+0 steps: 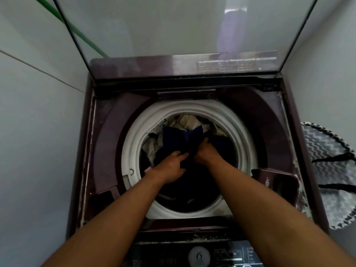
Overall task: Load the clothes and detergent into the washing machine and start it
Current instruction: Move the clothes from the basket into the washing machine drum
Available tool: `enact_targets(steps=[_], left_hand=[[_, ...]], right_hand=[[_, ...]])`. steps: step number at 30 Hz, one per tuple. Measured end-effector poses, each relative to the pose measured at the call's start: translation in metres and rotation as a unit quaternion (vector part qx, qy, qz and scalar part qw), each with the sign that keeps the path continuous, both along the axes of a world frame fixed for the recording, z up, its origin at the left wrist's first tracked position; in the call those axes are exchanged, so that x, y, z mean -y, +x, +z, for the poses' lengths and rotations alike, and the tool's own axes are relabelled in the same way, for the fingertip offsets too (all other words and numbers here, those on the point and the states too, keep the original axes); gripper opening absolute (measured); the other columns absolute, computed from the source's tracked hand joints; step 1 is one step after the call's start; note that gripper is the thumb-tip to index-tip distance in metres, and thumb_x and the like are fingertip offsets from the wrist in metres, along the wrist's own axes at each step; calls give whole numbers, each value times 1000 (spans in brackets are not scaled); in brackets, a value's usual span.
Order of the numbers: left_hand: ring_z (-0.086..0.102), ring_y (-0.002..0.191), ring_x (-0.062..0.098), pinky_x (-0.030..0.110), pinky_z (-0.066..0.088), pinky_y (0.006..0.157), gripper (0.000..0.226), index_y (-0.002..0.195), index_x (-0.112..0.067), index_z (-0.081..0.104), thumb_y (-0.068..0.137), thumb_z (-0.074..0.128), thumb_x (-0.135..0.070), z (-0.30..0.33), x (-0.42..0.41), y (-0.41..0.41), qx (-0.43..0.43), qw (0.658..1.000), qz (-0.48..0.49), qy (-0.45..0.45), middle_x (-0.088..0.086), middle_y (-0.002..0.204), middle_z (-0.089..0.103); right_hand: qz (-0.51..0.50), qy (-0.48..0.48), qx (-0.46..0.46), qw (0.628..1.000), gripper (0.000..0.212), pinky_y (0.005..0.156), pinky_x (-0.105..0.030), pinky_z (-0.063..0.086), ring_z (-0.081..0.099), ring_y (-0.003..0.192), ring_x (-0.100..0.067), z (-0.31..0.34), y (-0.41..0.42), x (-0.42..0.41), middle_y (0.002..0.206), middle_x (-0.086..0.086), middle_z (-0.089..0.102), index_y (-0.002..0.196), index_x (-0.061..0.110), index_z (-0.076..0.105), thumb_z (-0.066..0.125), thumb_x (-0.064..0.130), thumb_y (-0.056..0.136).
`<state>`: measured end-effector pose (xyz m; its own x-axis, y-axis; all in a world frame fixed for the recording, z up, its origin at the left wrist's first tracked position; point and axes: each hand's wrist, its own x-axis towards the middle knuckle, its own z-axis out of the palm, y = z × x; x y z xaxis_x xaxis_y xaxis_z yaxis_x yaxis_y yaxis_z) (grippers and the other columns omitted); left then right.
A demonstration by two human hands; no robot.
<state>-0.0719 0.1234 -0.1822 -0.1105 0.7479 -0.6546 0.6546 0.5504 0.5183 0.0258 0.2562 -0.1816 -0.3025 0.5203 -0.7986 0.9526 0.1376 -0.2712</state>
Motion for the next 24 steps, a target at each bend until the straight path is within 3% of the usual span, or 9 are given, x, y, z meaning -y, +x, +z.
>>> enact_targets(steps=[7, 11, 15, 17, 20, 24], left_hand=[[15, 151, 26, 29, 12, 121, 74, 157, -26, 12, 98, 57, -19, -15, -3, -6, -6, 999, -31, -21, 7, 165, 11], [14, 151, 26, 29, 13, 122, 73, 157, -27, 12, 98, 56, -21, -5, -7, -7, -10, 997, -52, -53, 6, 165, 10], [16, 151, 27, 32, 17, 122, 76, 158, -29, 11, 97, 56, -27, 11, -7, 1, -12, 995, -69, -75, 4, 165, 11], [25, 148, 27, 32, 23, 120, 72, 158, -26, 18, 97, 57, -28, 25, -7, 6, -20, 995, -77, -53, 5, 163, 20], [50, 129, 27, 32, 42, 104, 48, 144, -20, 49, 97, 55, -22, 50, -10, 16, -37, 997, -60, 10, 8, 143, 52], [44, 114, 27, 45, 40, 92, 33, 126, -22, 59, 94, 51, -25, 96, -27, 37, -217, 965, -124, 78, 5, 122, 47]], right_hand=[[15, 73, 26, 997, 67, 95, -45, 51, 57, 119, -33, -3, -6, 11, 136, -17, 53, 148, 10, 19, 56, 28, 95], [51, 80, 44, 994, 65, 89, -46, 54, 60, 111, -31, 4, -4, 14, 130, -16, 57, 147, 14, 20, 55, 31, 95], [109, 87, 73, 987, 67, 91, -44, 51, 56, 118, -32, 19, 4, 17, 136, -18, 53, 149, 13, 19, 54, 33, 96], [158, 102, 101, 977, 64, 96, -46, 46, 46, 127, -34, 30, 9, 18, 143, -20, 44, 148, 13, 23, 52, 37, 96], [240, 123, 162, 949, 73, 98, -45, 42, 27, 137, -36, 58, 14, 16, 152, -20, 25, 150, 11, 25, 57, 42, 93], [250, 69, 177, 949, 95, 101, -50, 41, 20, 139, -39, 101, 25, 2, 153, -18, 16, 152, 13, 23, 81, 32, 79]])
